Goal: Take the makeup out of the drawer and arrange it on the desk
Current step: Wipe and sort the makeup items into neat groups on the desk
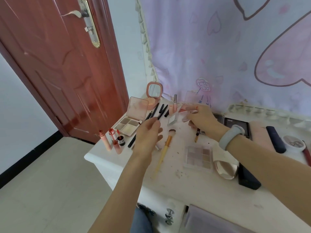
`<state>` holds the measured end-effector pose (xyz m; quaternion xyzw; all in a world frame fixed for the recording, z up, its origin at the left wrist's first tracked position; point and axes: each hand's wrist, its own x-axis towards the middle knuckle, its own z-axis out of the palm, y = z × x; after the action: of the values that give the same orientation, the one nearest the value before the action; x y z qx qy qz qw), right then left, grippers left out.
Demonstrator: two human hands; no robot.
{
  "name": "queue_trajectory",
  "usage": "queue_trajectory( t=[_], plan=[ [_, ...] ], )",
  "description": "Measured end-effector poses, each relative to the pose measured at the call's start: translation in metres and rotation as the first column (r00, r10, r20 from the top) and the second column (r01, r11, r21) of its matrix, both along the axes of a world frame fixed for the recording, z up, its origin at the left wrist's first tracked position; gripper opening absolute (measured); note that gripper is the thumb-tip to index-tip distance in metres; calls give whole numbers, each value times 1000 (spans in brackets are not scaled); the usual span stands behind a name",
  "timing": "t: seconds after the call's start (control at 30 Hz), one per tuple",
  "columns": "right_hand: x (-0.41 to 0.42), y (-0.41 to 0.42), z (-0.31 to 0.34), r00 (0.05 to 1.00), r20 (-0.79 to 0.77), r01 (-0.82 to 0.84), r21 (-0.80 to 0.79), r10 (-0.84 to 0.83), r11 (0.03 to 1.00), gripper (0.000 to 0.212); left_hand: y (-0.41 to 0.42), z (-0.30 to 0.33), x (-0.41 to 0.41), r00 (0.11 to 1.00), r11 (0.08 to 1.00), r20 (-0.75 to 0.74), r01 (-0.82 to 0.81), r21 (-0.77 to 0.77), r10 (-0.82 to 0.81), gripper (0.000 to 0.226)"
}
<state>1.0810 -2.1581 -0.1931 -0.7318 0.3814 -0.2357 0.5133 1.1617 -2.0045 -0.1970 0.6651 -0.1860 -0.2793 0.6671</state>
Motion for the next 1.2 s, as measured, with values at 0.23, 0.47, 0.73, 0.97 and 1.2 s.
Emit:
queue_trajectory(
  t=[0.23, 0.47, 0.73, 0.97, 1.2],
  plan=[
    [21, -8, -21, 963, -269, -92, -420, -28, 903, 28, 40, -42, -12, 748, 984, 660, -162, 80, 69, 24],
    [16, 0, -23, 918, -368, -145, -662, -150, 735, 28, 57, -68, -18, 621, 963, 772, -267, 44, 137, 21],
    [-8, -1, -34, 903, -410, -300, -819, -132, 488, 29, 64, -80, -20, 507, 948, 849, -318, 23, 149, 30],
    [-17, -2, -41, 813, -577, -480, -739, -77, 472, 36, 66, -85, -19, 433, 944, 891, -330, 17, 135, 32],
    [-27, -9, -25, 918, -396, -317, -740, -4, 593, 34, 67, -88, -18, 402, 942, 911, -331, 53, 91, 32]
  ],
)
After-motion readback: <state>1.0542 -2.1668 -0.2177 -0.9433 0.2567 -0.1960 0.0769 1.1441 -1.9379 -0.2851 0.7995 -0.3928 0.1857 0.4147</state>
